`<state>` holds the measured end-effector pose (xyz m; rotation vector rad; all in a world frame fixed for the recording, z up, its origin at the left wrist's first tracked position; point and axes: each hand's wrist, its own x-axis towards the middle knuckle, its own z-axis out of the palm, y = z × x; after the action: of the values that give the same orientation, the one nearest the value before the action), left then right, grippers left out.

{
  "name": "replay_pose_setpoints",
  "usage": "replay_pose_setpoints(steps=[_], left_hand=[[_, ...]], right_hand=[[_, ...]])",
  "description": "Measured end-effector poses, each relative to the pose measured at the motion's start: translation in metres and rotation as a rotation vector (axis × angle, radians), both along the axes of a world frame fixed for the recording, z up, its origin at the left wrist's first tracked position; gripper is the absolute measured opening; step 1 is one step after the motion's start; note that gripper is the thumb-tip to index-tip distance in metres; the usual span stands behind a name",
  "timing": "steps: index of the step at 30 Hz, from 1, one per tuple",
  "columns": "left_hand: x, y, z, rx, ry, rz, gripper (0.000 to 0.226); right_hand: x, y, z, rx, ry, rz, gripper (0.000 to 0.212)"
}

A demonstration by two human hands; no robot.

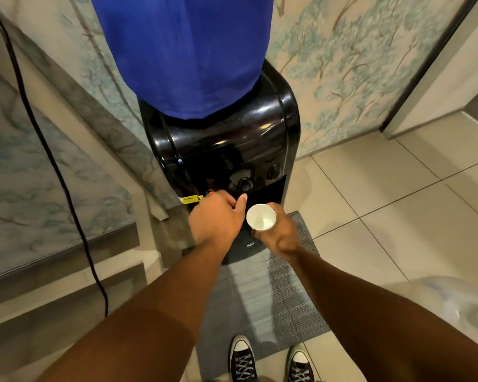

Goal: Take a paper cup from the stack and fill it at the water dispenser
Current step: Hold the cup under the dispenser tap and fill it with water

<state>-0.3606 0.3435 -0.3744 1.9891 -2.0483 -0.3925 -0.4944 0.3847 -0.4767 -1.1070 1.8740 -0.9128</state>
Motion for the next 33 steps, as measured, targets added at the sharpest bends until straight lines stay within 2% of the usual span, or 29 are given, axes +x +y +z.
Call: replay_pose_setpoints(steps=[2,4,6,9,11,17,24,33], left_hand=[[0.002,-0.003,-0.002,-0.225,-0.079,-0.128,0.033],[0.002,-0.005,0.001,-0.457,-0.175,-0.231,0.042],[-0.003,-0.014,0.003,-0.539,-0.219,-0.296,0.060],[-0.011,-0.029,0.008,-0.505,-0.311,-0.354,0.092],[-0.015,-0.037,0.009,-0.505,-0.412,-0.386,0.106],[-0.014,-0.058,0.009,-0.513,-0.553,-0.413,0.124],[-0.016,-0.065,0.011,-0.489,-0.607,-0.400,0.131],[-0.019,-0.072,0.010,-0.471,-0.598,-0.420,0.127]], right_hand=[[0.004,-0.009,-0.009,0.014,-0.032,-0.023,0.070],[0.009,-0.016,-0.015,0.014,-0.093,-0.066,0.071],[0.009,-0.024,-0.020,0.006,-0.109,-0.096,0.071],[0.009,-0.036,-0.024,-0.007,-0.103,-0.063,0.066],[0.011,-0.043,-0.026,-0.014,-0.178,-0.081,0.068],[0.016,-0.052,-0.038,0.003,-0.163,-0.127,0.081],[0.015,-0.067,-0.038,0.002,-0.108,-0.129,0.047],[0.017,-0.081,-0.031,0.028,-0.145,-0.110,0.053]])
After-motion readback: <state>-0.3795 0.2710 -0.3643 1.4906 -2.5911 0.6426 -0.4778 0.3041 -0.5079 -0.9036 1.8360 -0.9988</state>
